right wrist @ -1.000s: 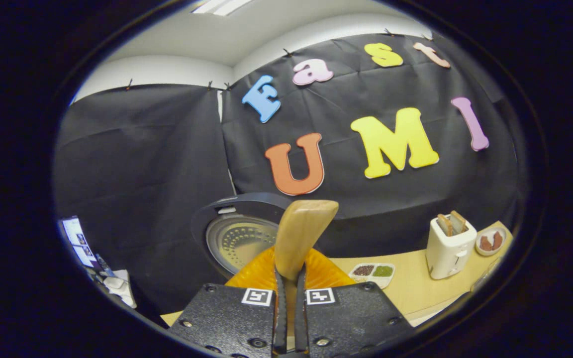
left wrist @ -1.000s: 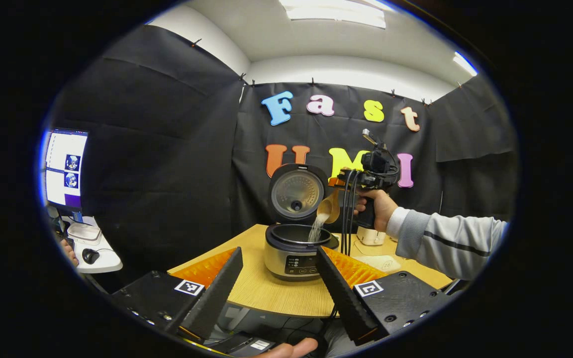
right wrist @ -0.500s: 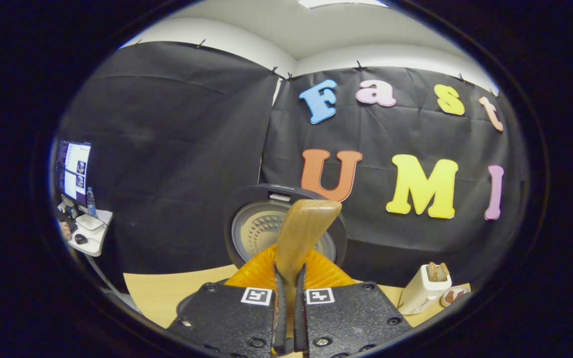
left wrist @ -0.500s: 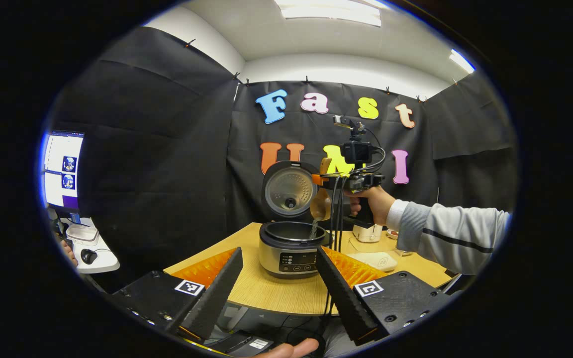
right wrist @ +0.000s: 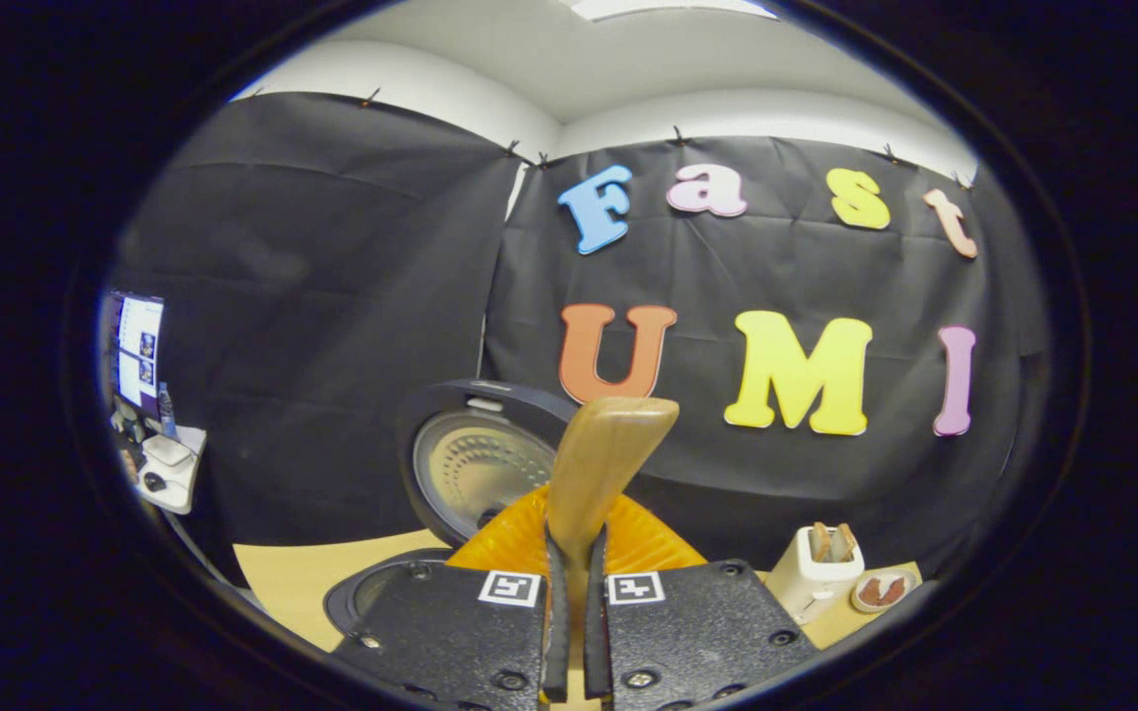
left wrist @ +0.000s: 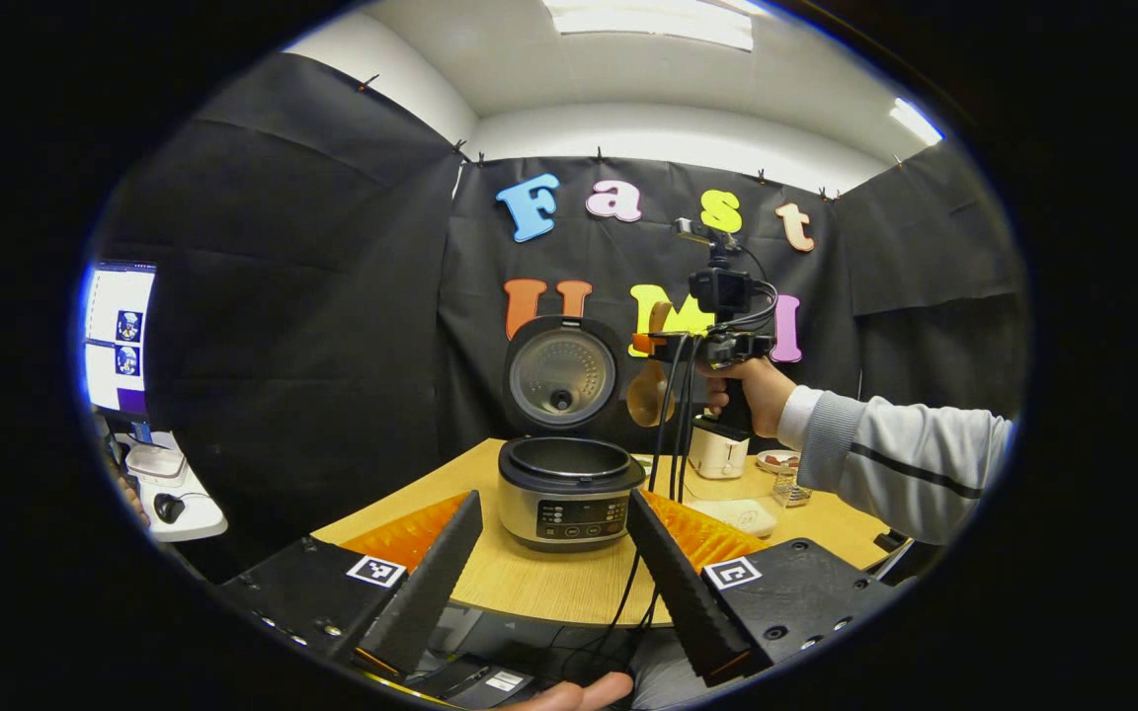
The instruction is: Close the left gripper, press the button to open the rice cooker; take a wooden spoon from the chopstick holder with the right hand, scoop a spoonful of rice and pour it into the rice cooker, then put the wooden spoon back into the chopstick holder.
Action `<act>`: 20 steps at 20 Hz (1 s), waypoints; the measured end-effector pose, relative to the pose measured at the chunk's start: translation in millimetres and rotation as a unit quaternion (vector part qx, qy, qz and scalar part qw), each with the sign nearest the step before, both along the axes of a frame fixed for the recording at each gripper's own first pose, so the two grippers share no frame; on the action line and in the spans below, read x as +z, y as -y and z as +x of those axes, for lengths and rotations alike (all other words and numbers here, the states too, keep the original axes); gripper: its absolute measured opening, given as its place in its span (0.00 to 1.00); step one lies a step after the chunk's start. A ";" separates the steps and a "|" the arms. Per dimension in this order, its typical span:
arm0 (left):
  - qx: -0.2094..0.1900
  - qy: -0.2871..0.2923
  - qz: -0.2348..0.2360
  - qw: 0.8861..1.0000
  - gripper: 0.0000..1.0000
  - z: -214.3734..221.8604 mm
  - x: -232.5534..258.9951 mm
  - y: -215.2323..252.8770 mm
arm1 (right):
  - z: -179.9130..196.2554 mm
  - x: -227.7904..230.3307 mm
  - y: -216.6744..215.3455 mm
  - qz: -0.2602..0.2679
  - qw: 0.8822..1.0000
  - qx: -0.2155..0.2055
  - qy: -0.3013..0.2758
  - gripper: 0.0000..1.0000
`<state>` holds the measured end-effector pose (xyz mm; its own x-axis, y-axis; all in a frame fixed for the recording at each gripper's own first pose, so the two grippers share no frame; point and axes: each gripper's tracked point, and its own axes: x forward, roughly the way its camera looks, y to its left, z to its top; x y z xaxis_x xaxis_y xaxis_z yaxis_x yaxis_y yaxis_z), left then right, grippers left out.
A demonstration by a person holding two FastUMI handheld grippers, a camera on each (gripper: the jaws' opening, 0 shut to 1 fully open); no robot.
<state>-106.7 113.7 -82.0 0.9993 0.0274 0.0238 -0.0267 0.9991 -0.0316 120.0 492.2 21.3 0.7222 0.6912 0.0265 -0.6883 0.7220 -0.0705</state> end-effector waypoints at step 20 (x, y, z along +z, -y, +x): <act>-0.024 0.007 0.030 0.999 0.94 13.8 12.5 66.2 | 112.7 20.1 277.3 0.027 0.980 -0.196 0.001 0.12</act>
